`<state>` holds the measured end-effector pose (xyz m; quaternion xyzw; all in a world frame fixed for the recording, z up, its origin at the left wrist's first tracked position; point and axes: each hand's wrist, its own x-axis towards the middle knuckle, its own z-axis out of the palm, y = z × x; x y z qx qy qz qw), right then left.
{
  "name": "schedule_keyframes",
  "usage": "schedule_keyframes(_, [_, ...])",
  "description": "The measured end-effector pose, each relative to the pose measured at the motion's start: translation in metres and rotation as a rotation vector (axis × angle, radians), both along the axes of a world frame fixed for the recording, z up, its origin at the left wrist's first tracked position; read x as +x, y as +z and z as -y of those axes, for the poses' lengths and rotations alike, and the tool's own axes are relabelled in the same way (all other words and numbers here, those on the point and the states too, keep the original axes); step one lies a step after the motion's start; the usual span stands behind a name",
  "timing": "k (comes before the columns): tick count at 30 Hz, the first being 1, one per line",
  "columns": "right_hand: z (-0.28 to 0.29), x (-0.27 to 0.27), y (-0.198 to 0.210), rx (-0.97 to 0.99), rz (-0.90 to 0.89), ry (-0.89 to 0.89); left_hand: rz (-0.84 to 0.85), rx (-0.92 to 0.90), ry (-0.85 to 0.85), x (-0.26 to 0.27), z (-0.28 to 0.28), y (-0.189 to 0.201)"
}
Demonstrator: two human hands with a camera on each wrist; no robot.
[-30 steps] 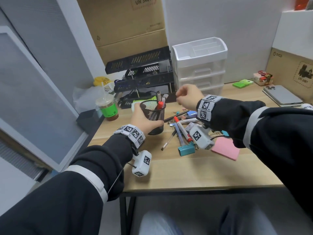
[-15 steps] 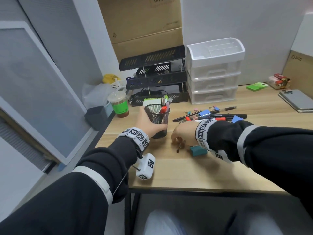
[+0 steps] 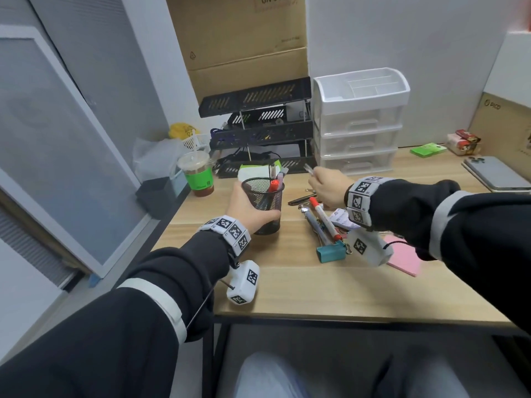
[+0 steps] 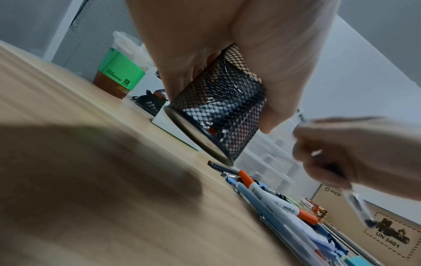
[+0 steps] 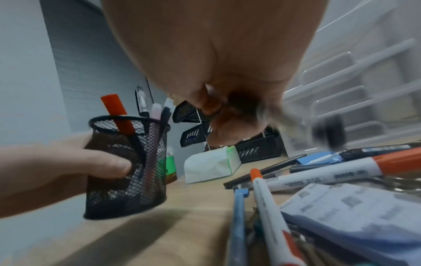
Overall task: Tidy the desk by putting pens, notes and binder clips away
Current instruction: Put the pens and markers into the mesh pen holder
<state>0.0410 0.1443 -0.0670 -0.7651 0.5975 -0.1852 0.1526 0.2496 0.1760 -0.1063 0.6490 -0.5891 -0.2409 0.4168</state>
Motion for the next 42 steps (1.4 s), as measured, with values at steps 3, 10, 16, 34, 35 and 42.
schedule_keyframes(3, [-0.005, -0.001, -0.014, 0.115, -0.296, 0.024, 0.010, 0.000, -0.012, -0.003, -0.003, -0.002])
schedule_keyframes(10, [-0.014, 0.006, -0.030, 0.211, -0.518, -0.036, 0.103, 0.009, -0.070, -0.007, -0.009, -0.003])
schedule_keyframes(16, [-0.014, 0.009, -0.028, 0.254, -0.596, 0.010, 0.087, 0.019, -0.091, -0.007, -0.009, -0.010])
schedule_keyframes(34, [0.013, 0.011, 0.051, 0.303, 1.357, -0.185, 0.116, 0.085, -0.164, -0.026, -0.004, -0.018])
schedule_keyframes(35, [0.010, 0.016, 0.055, 0.335, 1.441, -0.174, 0.129, 0.089, -0.178, -0.027, -0.004, -0.018])
schedule_keyframes(42, [0.001, 0.046, 0.029, 0.350, 1.354, -0.102, 0.066, 0.116, -0.261, -0.025, -0.007, -0.018])
